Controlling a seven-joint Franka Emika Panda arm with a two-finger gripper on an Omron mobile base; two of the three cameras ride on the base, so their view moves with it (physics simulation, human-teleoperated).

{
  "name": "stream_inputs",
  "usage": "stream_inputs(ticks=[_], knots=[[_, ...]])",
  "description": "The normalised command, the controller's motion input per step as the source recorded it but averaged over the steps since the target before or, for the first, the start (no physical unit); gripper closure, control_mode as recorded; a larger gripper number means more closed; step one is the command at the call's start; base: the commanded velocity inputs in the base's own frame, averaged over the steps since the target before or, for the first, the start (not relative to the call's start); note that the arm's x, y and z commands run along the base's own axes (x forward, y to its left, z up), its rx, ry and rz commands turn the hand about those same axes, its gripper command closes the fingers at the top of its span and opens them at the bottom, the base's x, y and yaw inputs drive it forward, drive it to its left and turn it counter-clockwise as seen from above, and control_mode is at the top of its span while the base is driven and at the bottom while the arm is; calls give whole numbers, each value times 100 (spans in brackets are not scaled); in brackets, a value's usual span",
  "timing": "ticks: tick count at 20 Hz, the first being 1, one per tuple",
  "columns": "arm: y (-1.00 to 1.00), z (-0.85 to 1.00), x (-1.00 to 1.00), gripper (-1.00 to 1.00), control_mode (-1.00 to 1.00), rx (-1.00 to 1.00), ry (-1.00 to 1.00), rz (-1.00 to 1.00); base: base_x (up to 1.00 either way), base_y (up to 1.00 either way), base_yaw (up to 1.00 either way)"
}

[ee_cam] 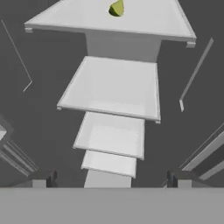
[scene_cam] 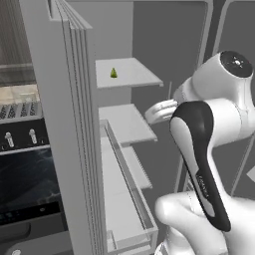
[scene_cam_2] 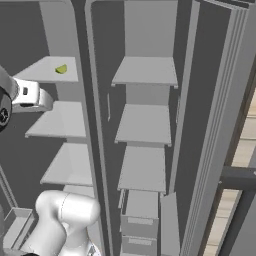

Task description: There is a bowl on the dining counter. Grab a lemon wedge from the fridge and place it in the bowl. Then get the liquor bottle and glass cup from the cabinet and place them next to the bowl.

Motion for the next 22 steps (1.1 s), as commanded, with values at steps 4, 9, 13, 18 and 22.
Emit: stream_inputs(ticks=[4,9,13,18,22], knots=[[67,36,14,-100,-100,-4,-21,-10,0,0,0],[37,20,31,-100,-100,-2,-22,-6,0,0,0],[7,11,35,-100,-100,1,-16,0,0,0,0],[-6,26,39,-100,-100,14,-2,0,0,0,0],[-1,15,37,-100,-100,10,0,0,0,0,0]])
